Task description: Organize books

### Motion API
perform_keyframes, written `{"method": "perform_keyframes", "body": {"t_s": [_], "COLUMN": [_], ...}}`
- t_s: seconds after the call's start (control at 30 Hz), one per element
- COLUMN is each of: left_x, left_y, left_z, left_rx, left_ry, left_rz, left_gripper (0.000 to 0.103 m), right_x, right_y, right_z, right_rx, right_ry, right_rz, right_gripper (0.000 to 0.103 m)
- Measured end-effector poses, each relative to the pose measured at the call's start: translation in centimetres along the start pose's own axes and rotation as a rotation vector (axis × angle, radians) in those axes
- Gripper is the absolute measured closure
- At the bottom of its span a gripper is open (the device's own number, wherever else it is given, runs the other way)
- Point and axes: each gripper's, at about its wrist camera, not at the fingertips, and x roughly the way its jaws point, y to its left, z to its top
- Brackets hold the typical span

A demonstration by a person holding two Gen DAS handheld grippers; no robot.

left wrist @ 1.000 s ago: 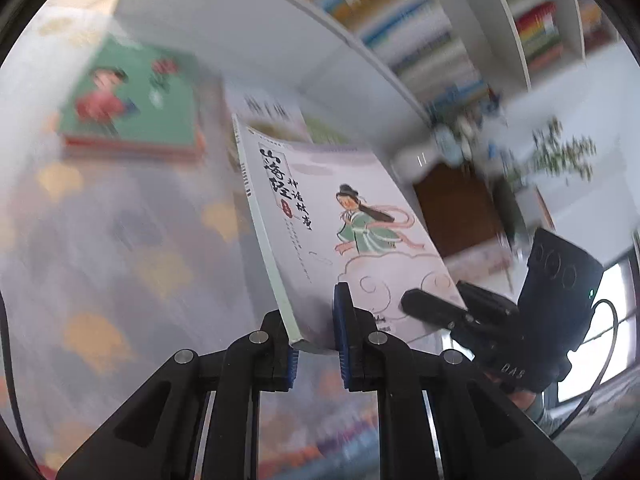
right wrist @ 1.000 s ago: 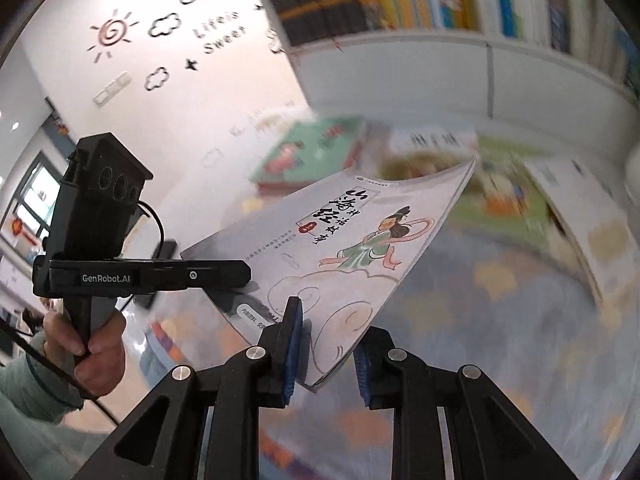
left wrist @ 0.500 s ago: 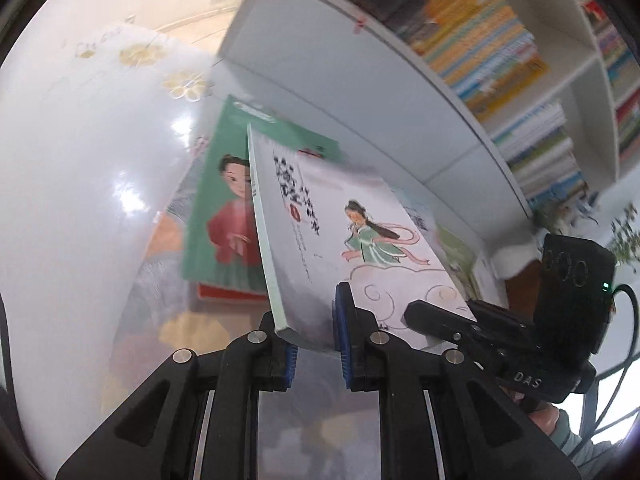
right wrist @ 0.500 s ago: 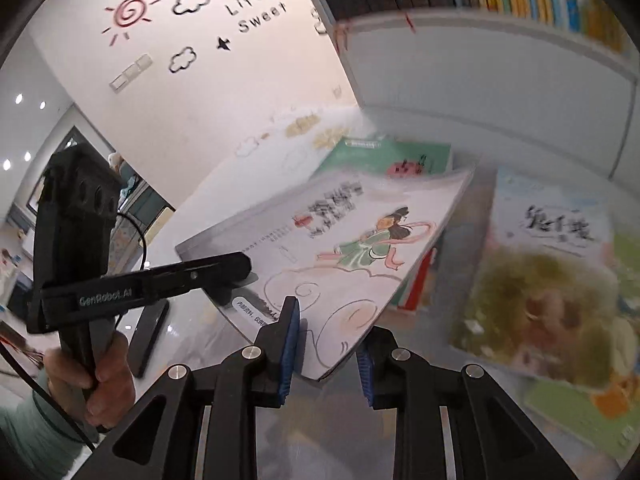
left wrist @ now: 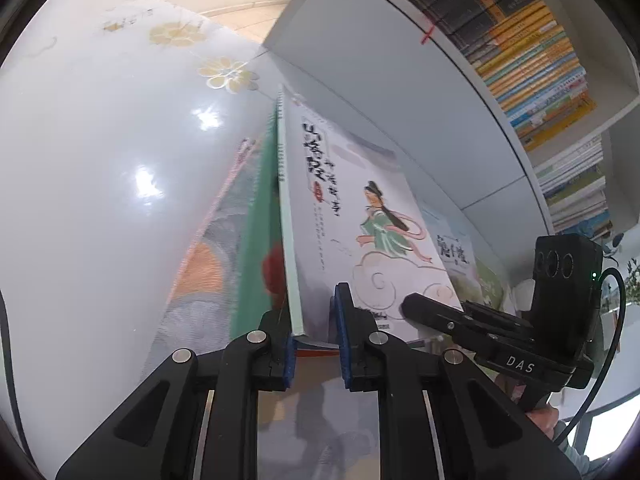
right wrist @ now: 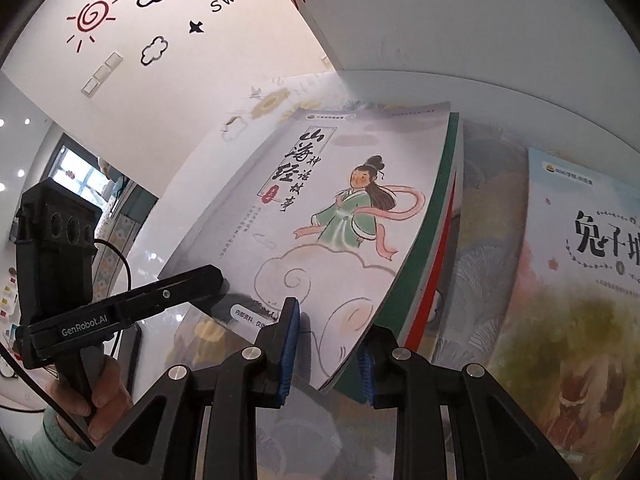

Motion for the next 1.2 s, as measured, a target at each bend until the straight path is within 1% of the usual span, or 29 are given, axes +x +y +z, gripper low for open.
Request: {"method": "perform_keyframes", "body": {"t_s": [0.07,0.1,0.2,0.27,0.33,0.4,0.43,0.47,0.53,0.57,0.6,0.63,0.67,0.7,0.77,0.83,0.87,0.9,0.97,1.03,1.1,1.2], "left_x": [-0.3,-0.7,-2.4,-3.3,-4.1,-4.6,-4.7,-4.7,-4.7,-4.5,-4.3,-4.1,-3.9,-3.6,-3.2,-2.7,-2.5,-2.3,-2.1,-1.9,-1.8,-1.3], "left_y": [0.6,0.9,1.8,1.9,1.5,0.6,-0.1,-1.1,-2.9,-3.9,-5.1,-6.2,-7.2,-8.3,-10.5,-12.5,-13.6,-14.7,-16.9,-19.1,-20.5,-22.4], "left_z": [-0.2,-0.3,-0.9,-1.3,-2.0,-2.8,-3.3,-3.8,-5.0,-5.8,-6.6,-7.4,-8.0,-8.9,-10.6,-12.4,-13.3,-14.2,-15.8,-17.5,-18.6,-19.9], "left_rx": [-0.008,-0.015,-0.050,-0.051,-0.048,-0.026,-0.003,0.032,0.085,0.109,0.135,0.159,0.181,0.205,0.245,0.278,0.292,0.308,0.350,0.390,0.400,0.374], "left_ry": [-0.001,-0.011,-0.047,-0.057,-0.051,-0.042,-0.036,-0.028,-0.003,0.018,0.042,0.061,0.077,0.093,0.128,0.160,0.184,0.206,0.225,0.236,0.246,0.252], "left_rz": [0.035,0.040,0.072,0.084,0.071,0.056,0.060,0.071,0.075,0.061,0.042,0.028,0.020,0.010,-0.018,-0.037,-0.047,-0.057,-0.060,-0.053,-0.041,-0.024], "left_gripper": [0.090,0.089,0.088,0.088,0.088,0.088,0.088,0.088,0.088,0.088,0.088,0.086,0.078,0.077,0.077,0.077,0.077,0.077,0.077,0.077,0.077,0.077], "right_x": [0.0,-0.1,-0.5,-0.9,-1.6,-2.3,-2.6,-3.2,-4.7,-5.7,-6.3,-7.1,-8.0,-9.2,-11.0,-13.3,-14.5,-15.5,-17.4,-19.0,-20.5,-22.6], "right_y": [-0.1,-0.5,-0.9,-1.0,-0.8,-0.7,-0.7,-0.7,-0.2,0.2,0.4,0.6,0.7,0.6,0.2,-1.1,-2.0,-2.8,-4.7,-6.4,-7.7,-8.6], "right_z": [-0.3,-0.4,-0.7,-1.0,-2.0,-4.0,-5.1,-6.8,-10.4,-12.6,-14.2,-16.0,-18.1,-20.5,-23.7,-27.4,-29.0,-30.3,-32.6,-34.1,-35.0,-35.2], "right_rx": [0.018,0.026,0.067,0.093,0.112,0.130,0.142,0.157,0.157,0.146,0.142,0.144,0.154,0.176,0.233,0.342,0.408,0.468,0.596,0.681,0.719,0.688], "right_ry": [0.011,0.012,0.024,0.041,0.040,0.056,0.070,0.082,0.096,0.107,0.114,0.123,0.134,0.140,0.134,0.112,0.090,0.066,0.009,-0.043,-0.078,-0.099], "right_rz": [-0.011,-0.010,0.004,0.020,0.014,-0.014,-0.022,-0.035,-0.091,-0.131,-0.158,-0.186,-0.212,-0.239,-0.263,-0.265,-0.249,-0.227,-0.173,-0.137,-0.126,-0.135], "right_gripper": [0.077,0.077,0.070,0.055,0.049,0.049,0.049,0.049,0.049,0.049,0.049,0.049,0.049,0.049,0.048,0.048,0.048,0.048,0.048,0.048,0.048,0.048]}}
